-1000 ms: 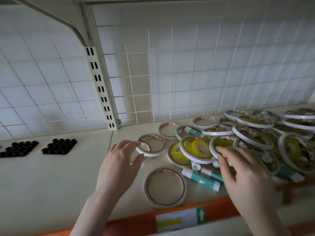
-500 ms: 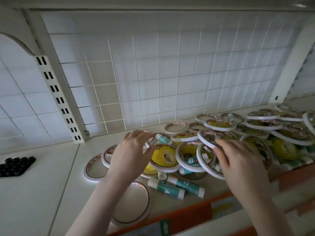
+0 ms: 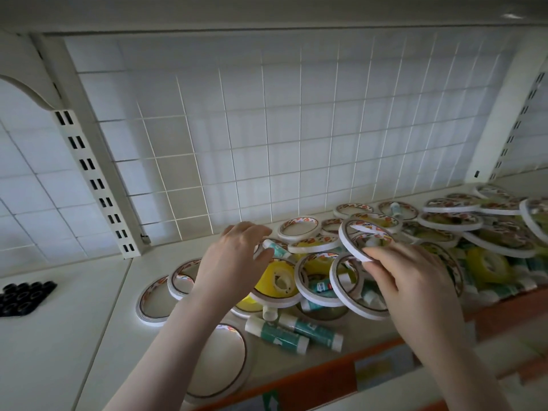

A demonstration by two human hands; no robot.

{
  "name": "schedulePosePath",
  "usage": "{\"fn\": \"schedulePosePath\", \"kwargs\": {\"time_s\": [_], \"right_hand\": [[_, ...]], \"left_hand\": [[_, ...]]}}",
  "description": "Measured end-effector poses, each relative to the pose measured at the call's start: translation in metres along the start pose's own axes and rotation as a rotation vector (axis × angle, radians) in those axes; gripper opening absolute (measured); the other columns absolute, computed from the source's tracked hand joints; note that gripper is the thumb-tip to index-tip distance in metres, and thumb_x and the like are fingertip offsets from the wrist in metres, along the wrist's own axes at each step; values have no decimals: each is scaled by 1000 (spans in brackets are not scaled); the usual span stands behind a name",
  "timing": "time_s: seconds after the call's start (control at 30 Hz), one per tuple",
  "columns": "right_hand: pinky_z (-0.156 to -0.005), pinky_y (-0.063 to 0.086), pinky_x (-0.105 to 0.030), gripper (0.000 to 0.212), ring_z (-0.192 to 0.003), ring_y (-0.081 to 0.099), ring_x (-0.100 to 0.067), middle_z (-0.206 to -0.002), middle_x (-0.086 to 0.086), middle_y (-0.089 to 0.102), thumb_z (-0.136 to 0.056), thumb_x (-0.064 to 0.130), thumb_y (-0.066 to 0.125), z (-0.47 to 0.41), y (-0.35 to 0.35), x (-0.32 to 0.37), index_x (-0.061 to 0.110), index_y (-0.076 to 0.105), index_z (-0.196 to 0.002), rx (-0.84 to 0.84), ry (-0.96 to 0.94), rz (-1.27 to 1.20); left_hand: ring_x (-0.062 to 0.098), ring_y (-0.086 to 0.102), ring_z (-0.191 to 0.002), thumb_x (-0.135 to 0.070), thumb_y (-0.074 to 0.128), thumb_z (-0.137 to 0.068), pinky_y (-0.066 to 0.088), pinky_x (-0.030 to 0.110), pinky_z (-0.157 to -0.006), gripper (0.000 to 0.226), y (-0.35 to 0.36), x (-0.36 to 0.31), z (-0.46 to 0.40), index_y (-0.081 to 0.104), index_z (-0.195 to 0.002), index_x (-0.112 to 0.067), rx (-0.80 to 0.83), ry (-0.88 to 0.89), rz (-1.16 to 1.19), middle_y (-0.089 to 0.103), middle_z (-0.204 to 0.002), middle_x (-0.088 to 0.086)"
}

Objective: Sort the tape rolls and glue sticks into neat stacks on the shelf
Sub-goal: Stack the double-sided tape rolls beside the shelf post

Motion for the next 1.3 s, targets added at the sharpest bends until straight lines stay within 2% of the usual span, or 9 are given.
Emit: {"fn": "schedulePosePath", "kwargs": {"time_s": [0.1,0.33,0.5,0.6,0.73,0.83,0.97,1.13,1.3], "right_hand": [[-69,51,-41,13,-74,64,-31,-80,-7,68,-76,4,75,1,-9,-6,4,72,-89,-33,8,31],[-68,54,-46,24,-73,64,-31,-78,-8,67,-68,2,78,11,-21,-20,3,73,-91,-19,91,59],[-66,54,-42,24,-71,64,-30,-76,-7,67,-66,2,80,17,-27,-26,4,73,-89,-23,126,89],[-66,53,-42,24,-71,64,-29,-76,-7,67,-66,3,79,21,-26,-28,4,73,-90,-17,129,95],[-68,54,-41,23,-73,64,-27,-76,-5,67,-68,4,78,22,-23,-29,5,73,-90,-17,129,86],[-70,53,-43,22,-74,64,-28,-77,-6,67,-69,4,78,19,-19,-27,5,73,-91,-36,114,73],[-69,52,-42,22,-73,63,-30,-76,-7,67,-68,3,79,12,-16,-15,4,73,-89,-76,78,41],[-68,51,-41,20,-69,63,-30,-74,-6,67,-67,3,80,3,-2,16,6,73,-86,-44,17,-16],[-66,54,-41,14,-69,63,-28,-74,-4,67,-71,4,77,-9,17,69,8,73,-83,-19,-83,-109]], "left_hand": [[16,52,-112,-27,53,-92,46,32,-88,33,5,-10,-11,57,-124,-22,69,56,4,58,-123,-5],[21,54,-109,-29,44,-97,46,39,-86,30,24,-32,-30,58,-122,-21,283,158,-9,59,-120,0],[19,54,-108,-32,39,-99,39,28,-81,31,31,-43,-31,58,-123,-24,339,241,-75,61,-120,-2],[16,55,-109,-32,43,-98,43,29,-85,31,33,-41,-35,59,-124,-27,348,254,-35,62,-120,-4],[18,59,-96,-39,45,-96,46,30,-76,30,34,-35,-39,67,-110,-24,311,265,-40,67,-105,-3],[20,60,-86,-49,39,-86,49,38,-72,43,28,-31,-38,68,-97,-20,253,267,-7,67,-92,-1],[18,58,-78,-42,46,-82,48,36,-66,33,9,-27,-30,69,-88,-20,150,296,-16,66,-80,-4],[21,59,-74,-48,44,-80,49,35,-62,36,-27,1,-5,71,-84,-24,58,248,-60,67,-77,-3],[23,61,-68,-34,58,-75,51,36,-59,18,-69,59,39,72,-80,-24,-24,113,-95,65,-68,-3]]}}
Point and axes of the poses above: each hand's wrist, its own z-axis away from the middle knuckle, its own y-axis out of the palm, x = y × z, the point moved 2 cm from there along -z, towards the middle knuckle
